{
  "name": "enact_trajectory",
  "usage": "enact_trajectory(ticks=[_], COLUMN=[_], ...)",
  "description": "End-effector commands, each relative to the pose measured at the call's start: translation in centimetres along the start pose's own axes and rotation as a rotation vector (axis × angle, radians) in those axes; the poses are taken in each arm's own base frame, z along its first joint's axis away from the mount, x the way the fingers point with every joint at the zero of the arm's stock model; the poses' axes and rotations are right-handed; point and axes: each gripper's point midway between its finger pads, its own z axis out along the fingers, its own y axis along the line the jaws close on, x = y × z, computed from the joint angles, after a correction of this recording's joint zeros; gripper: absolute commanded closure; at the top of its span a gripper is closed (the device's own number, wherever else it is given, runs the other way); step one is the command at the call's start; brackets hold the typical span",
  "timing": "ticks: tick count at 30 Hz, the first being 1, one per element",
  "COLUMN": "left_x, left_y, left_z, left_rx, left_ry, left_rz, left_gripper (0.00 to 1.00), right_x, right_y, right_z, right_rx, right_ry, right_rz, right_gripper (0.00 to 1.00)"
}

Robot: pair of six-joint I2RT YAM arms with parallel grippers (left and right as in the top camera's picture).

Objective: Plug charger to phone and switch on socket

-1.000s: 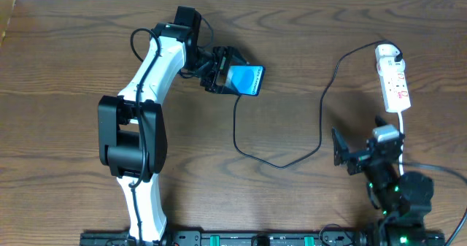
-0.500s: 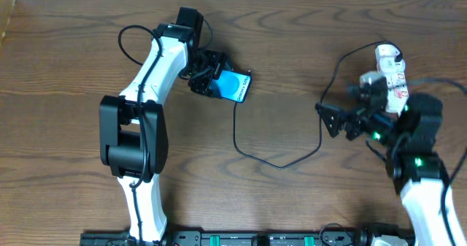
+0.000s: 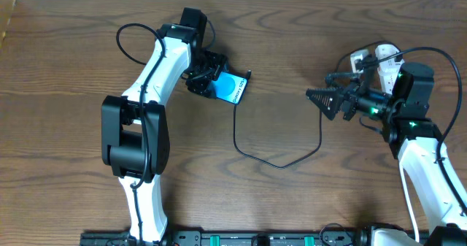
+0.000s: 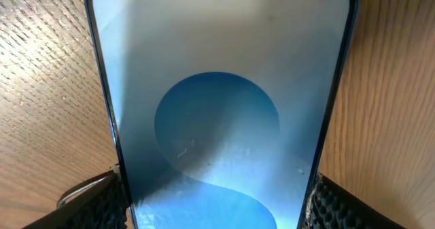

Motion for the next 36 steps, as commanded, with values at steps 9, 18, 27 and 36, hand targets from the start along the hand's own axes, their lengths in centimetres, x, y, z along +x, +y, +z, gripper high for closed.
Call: enact_trajectory(ticks=[9,18,27,36], left_x=[0.5,1.0,3.0,4.2], left_y=[-0.4,-0.5,-0.6,-0.7], left_z=[-1.2,-1.1,-0.6,-0.3], left_rx=[0.023,0.027,0.02,0.012], left_ry=[-0.017,0.007,0.037,0.044], left_rz=[0.028,0.03,0.064,0.086], left_gripper=[0.37,0.37,0.37,0.37], right_x=[1.1,3.0,4.0,4.6], right_y=[-2.2,-2.7,-2.5,-1.9], right_z=[3.2,7.9,10.1,10.8], right_rx=[0.152,0.205,0.272,0.277], right_ry=[0.023,0.039,0.028,0.042], right_rz=[0.31,0.41,0.425,0.411], right_gripper=[0.02,0.14,0.2,0.2])
